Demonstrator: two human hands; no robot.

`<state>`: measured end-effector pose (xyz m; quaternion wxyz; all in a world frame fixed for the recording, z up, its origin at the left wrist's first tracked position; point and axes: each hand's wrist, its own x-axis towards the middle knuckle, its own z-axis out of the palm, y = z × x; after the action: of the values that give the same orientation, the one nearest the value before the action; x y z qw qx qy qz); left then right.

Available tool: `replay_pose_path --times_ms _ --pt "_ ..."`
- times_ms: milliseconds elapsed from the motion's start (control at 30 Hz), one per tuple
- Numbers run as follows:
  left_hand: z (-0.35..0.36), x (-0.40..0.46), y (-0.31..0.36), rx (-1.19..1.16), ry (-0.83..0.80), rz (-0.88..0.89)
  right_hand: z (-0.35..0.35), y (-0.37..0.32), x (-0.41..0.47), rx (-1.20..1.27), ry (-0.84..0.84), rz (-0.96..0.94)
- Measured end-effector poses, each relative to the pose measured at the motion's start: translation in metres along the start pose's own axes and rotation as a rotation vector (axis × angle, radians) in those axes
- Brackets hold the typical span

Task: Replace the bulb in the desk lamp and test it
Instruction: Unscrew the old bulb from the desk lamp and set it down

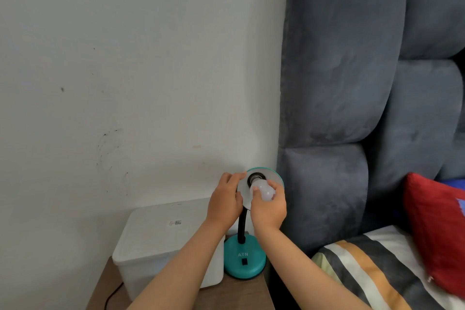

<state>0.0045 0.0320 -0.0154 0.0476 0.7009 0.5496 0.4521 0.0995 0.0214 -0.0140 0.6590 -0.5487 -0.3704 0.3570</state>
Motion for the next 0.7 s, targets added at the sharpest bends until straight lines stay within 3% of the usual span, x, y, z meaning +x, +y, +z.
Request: replay_pose_path --times_ms 700 --pt "-0.001 -0.001 0.0 -0.026 -0.003 0.005 -0.013 0.0 0.01 -0.256 -0.125 -0.188"
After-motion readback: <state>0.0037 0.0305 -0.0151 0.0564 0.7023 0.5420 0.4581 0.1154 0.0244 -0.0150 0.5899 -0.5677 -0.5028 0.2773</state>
